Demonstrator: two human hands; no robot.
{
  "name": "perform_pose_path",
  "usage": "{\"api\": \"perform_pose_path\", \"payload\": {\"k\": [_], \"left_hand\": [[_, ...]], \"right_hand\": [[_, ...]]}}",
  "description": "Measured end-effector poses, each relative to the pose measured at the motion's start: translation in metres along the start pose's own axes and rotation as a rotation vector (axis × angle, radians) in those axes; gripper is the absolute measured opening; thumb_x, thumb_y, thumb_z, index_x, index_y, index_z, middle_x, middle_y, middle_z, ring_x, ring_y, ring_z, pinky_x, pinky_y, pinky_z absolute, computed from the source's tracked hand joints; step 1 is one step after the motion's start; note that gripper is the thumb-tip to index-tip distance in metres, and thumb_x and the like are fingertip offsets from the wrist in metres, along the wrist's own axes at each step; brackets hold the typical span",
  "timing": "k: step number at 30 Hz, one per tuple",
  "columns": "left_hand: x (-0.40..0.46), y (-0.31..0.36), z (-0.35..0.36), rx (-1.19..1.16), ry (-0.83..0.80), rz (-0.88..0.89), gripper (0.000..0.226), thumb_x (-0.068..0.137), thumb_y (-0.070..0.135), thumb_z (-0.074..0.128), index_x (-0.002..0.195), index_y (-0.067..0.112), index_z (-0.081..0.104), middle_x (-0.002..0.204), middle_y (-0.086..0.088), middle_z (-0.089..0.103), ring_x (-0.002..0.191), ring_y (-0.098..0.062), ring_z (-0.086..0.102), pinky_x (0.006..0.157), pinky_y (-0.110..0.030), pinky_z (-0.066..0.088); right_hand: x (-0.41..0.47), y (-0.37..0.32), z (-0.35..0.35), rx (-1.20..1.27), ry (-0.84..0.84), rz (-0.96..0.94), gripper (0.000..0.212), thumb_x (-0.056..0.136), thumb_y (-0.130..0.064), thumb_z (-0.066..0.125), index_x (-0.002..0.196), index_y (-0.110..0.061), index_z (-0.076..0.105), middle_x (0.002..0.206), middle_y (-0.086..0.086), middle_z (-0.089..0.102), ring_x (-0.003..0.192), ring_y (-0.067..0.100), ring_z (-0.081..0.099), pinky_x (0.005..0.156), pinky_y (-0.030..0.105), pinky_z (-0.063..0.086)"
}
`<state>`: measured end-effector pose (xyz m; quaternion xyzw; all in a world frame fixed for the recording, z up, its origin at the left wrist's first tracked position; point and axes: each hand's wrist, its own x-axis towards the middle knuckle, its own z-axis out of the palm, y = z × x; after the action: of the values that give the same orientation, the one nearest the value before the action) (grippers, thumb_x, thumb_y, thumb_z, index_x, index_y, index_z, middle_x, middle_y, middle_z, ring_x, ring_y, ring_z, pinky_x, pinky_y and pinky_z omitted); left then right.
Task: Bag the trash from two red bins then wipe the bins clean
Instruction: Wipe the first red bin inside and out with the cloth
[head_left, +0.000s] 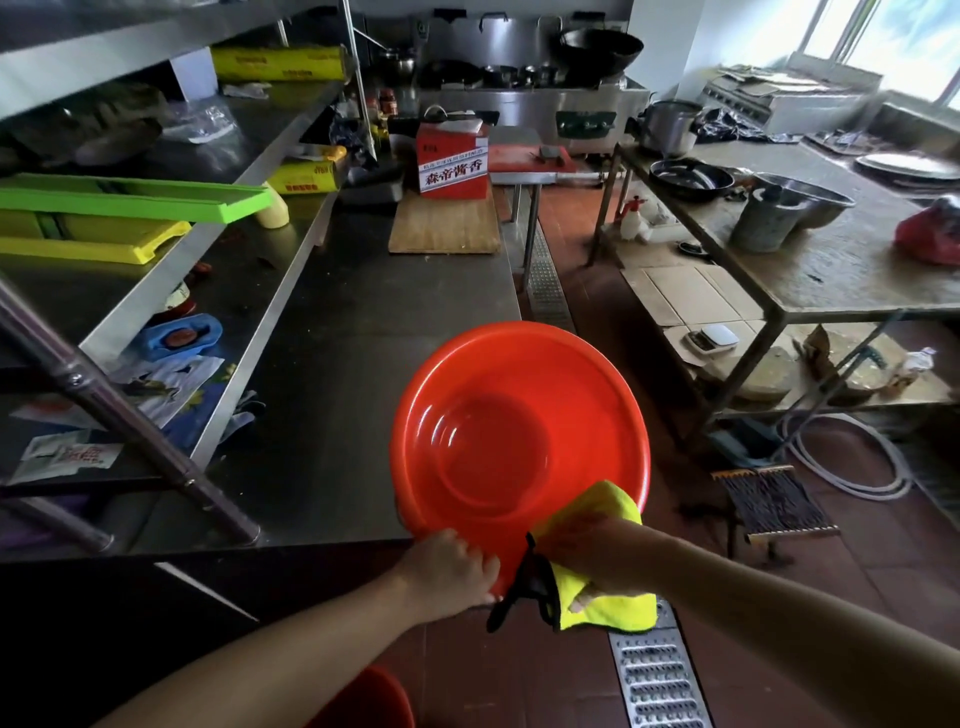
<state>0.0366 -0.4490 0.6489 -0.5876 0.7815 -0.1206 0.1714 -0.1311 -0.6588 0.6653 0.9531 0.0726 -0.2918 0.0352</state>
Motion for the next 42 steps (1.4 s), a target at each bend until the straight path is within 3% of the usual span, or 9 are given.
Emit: {"api": "perform_pose_path", "payload": {"k": [8,12,15,18,24,30,33,37,42], "left_hand": [[-0.010,0.039,0.001,0.098,-0.129,-0.098,0.030,0.069,0.041,0.077,0.086,0.016,0.072,0.071,-0.004,0.071,0.065,-0.022,0.068,0.068,-0.031,0.057],[0.000,0.052,-0.011,0.089,-0.095,-0.167,0.027,0.065,0.034,0.079,0.084,0.016,0.075,0.071,-0.004,0.071,0.064,-0.022,0.068,0.068,-0.030,0.056],[0.009,0.061,-0.020,0.063,-0.105,-0.200,0.019,0.064,0.031,0.078,0.079,0.018,0.074,0.065,-0.001,0.069,0.058,-0.020,0.065,0.065,-0.026,0.053],[0.019,0.064,-0.025,0.080,-0.137,-0.204,0.016,0.066,0.033,0.075,0.077,0.022,0.073,0.064,0.001,0.069,0.056,-0.018,0.063,0.064,-0.025,0.050],[0.027,0.077,-0.016,0.132,-0.212,-0.169,0.021,0.070,0.034,0.071,0.082,0.018,0.076,0.073,-0.005,0.073,0.066,-0.023,0.068,0.069,-0.029,0.053],[0.031,0.077,-0.010,0.100,-0.250,-0.190,0.036,0.062,0.044,0.077,0.083,0.015,0.079,0.077,-0.009,0.074,0.068,-0.025,0.070,0.068,-0.029,0.055],[0.030,0.075,-0.009,0.086,-0.225,-0.232,0.035,0.061,0.040,0.079,0.083,0.012,0.078,0.078,-0.011,0.074,0.068,-0.027,0.070,0.067,-0.031,0.055],[0.028,0.072,-0.008,0.116,-0.187,-0.225,0.028,0.061,0.029,0.078,0.082,0.009,0.078,0.081,-0.013,0.075,0.068,-0.028,0.071,0.066,-0.032,0.055],[0.030,0.075,-0.010,0.066,-0.219,-0.248,0.032,0.073,0.030,0.073,0.100,0.012,0.075,0.094,-0.011,0.075,0.084,-0.027,0.072,0.079,-0.036,0.054]], "right_hand": [[0.008,-0.034,0.020,0.008,-0.033,0.035,0.084,0.096,-0.061,0.048,0.161,-0.021,0.012,0.167,0.002,0.015,0.153,0.028,0.015,0.122,0.050,0.017],[0.000,-0.030,0.020,-0.053,0.058,0.097,0.083,0.088,-0.062,0.059,0.158,-0.032,0.024,0.165,0.002,0.020,0.150,0.029,0.020,0.119,0.052,0.017],[-0.006,-0.033,0.022,-0.029,0.021,0.306,0.082,0.084,-0.060,0.065,0.155,-0.039,0.030,0.165,0.008,0.018,0.150,0.035,0.015,0.119,0.061,0.009],[-0.013,-0.036,0.031,0.075,0.018,0.411,0.053,0.095,-0.038,0.060,0.146,-0.033,0.047,0.154,0.006,0.040,0.146,0.038,0.025,0.117,0.067,0.010],[-0.014,-0.034,0.049,0.567,0.270,0.333,0.036,0.101,-0.021,0.050,0.132,-0.033,0.065,0.141,-0.007,0.058,0.134,0.019,0.048,0.113,0.035,0.033],[0.011,-0.049,0.059,0.436,0.182,0.370,0.055,0.101,-0.047,0.045,0.154,-0.043,0.029,0.166,-0.010,0.017,0.153,0.024,0.008,0.123,0.053,0.005],[0.004,-0.057,0.067,0.529,0.183,0.392,0.071,0.096,-0.057,0.046,0.158,-0.040,0.015,0.168,-0.009,0.009,0.154,0.018,0.003,0.123,0.048,-0.004],[0.000,-0.067,0.084,0.261,0.157,0.336,0.099,0.086,-0.070,0.052,0.161,-0.028,0.003,0.168,0.003,0.008,0.154,0.028,0.006,0.122,0.054,0.002],[0.004,-0.064,0.077,0.188,0.236,0.330,0.079,0.098,-0.043,0.050,0.161,-0.022,0.008,0.166,0.011,0.016,0.151,0.036,0.019,0.119,0.058,0.015]]}}
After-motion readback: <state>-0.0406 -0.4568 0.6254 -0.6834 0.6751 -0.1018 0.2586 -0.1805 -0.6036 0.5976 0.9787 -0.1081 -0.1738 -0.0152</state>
